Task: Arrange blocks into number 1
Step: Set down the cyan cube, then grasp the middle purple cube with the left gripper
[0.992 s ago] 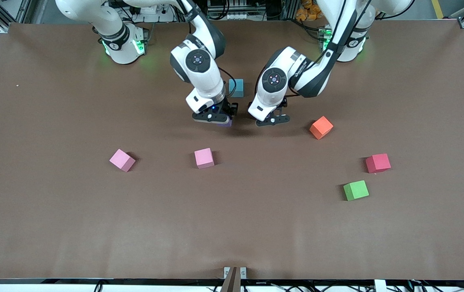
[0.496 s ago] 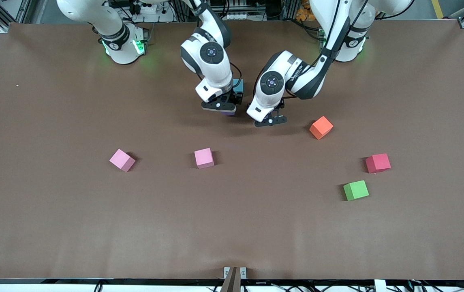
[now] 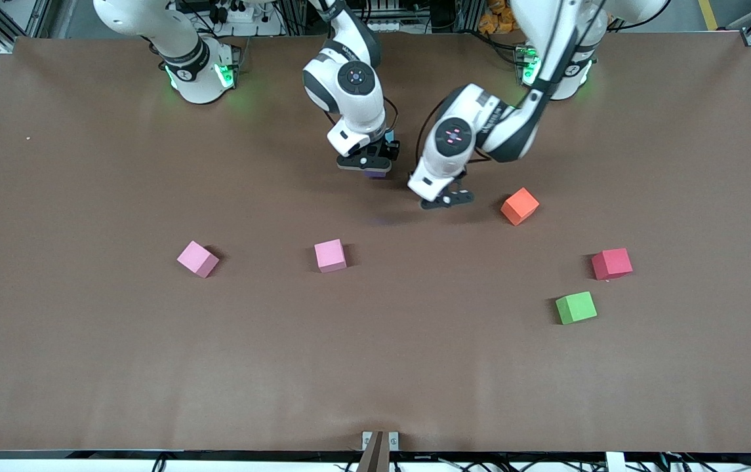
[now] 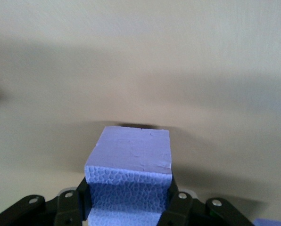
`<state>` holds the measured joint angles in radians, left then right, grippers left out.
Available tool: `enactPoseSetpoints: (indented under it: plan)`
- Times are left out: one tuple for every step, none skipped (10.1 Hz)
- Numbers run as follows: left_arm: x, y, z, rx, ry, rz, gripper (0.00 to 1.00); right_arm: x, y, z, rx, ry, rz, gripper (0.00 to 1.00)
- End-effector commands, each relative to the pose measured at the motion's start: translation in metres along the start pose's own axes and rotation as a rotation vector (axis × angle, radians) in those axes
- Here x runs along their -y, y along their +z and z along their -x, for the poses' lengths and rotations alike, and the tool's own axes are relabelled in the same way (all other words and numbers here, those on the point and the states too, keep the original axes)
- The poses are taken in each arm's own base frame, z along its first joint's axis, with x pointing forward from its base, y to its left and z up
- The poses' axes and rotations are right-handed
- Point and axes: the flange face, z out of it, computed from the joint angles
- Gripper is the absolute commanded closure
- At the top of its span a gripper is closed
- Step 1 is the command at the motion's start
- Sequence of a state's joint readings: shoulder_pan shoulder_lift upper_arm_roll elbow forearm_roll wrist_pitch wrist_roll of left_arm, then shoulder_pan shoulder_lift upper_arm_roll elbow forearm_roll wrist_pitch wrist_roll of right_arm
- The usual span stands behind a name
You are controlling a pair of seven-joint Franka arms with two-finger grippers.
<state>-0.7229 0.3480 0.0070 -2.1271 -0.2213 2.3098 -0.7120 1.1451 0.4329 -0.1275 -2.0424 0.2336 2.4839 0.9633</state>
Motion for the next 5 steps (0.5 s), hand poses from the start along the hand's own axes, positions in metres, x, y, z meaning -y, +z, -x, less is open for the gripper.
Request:
enactPoseSetpoints:
  plan:
    - [0.035, -0.064, -0.022, -0.017, -0.006, 0.063, 1.0, 0.005, 0.015, 0.016, -0.006, 0.008, -0.004, 0.41]
    - [0.043, -0.083, -0.032, -0.022, -0.001, 0.074, 1.0, 0.006, 0.019, 0.018, -0.009, 0.013, -0.004, 0.41]
    - [0.052, -0.104, -0.043, -0.014, 0.01, 0.079, 1.0, 0.007, 0.02, 0.018, -0.01, 0.015, -0.005, 0.41]
    - [0.057, -0.116, -0.05, -0.006, 0.018, 0.08, 1.0, 0.009, 0.023, 0.022, -0.012, 0.007, -0.003, 0.41]
    - [0.065, -0.125, -0.056, -0.003, 0.004, 0.082, 1.0, 0.012, 0.026, 0.026, -0.013, 0.0, -0.002, 0.41]
